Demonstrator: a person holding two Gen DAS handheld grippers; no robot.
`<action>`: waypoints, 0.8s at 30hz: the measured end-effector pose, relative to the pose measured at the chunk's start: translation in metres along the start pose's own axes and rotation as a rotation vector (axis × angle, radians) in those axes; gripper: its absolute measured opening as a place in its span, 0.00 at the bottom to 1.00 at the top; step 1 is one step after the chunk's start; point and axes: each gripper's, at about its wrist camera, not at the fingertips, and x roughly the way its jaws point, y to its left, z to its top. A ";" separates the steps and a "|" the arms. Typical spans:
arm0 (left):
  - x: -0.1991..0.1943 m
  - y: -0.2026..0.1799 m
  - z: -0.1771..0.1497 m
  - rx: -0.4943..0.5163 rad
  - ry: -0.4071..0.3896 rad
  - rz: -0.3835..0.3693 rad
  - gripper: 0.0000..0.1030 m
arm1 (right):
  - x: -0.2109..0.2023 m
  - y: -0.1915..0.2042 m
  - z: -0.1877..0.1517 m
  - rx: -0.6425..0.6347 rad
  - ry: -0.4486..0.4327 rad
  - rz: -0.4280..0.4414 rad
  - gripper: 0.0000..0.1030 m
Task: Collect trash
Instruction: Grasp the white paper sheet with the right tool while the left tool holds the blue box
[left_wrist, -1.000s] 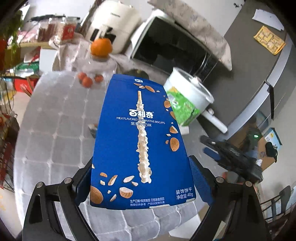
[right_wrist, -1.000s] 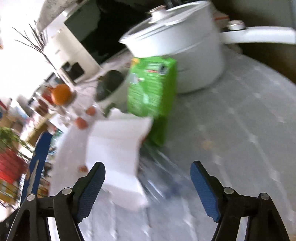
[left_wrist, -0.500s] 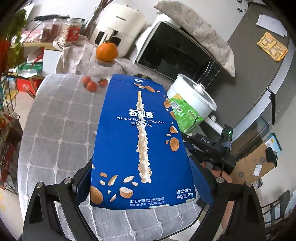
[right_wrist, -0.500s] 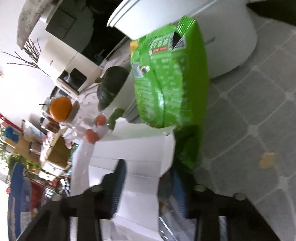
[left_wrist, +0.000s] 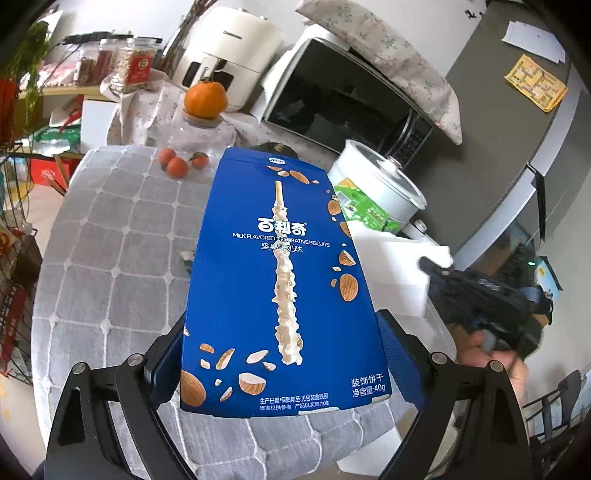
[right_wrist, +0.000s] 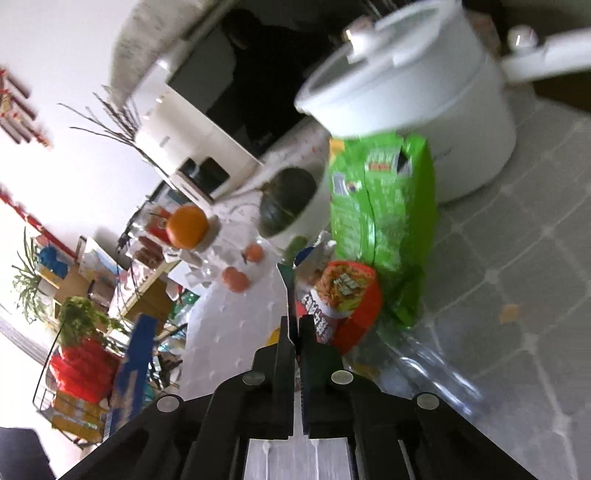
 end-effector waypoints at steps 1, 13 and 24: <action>0.000 -0.002 -0.002 0.005 0.002 -0.004 0.92 | -0.013 0.002 -0.002 -0.008 -0.012 0.001 0.01; 0.015 -0.069 -0.051 0.158 0.099 -0.108 0.92 | -0.168 -0.021 -0.026 -0.057 -0.147 -0.149 0.01; 0.045 -0.158 -0.113 0.370 0.268 -0.233 0.92 | -0.246 -0.079 -0.056 -0.010 -0.104 -0.496 0.01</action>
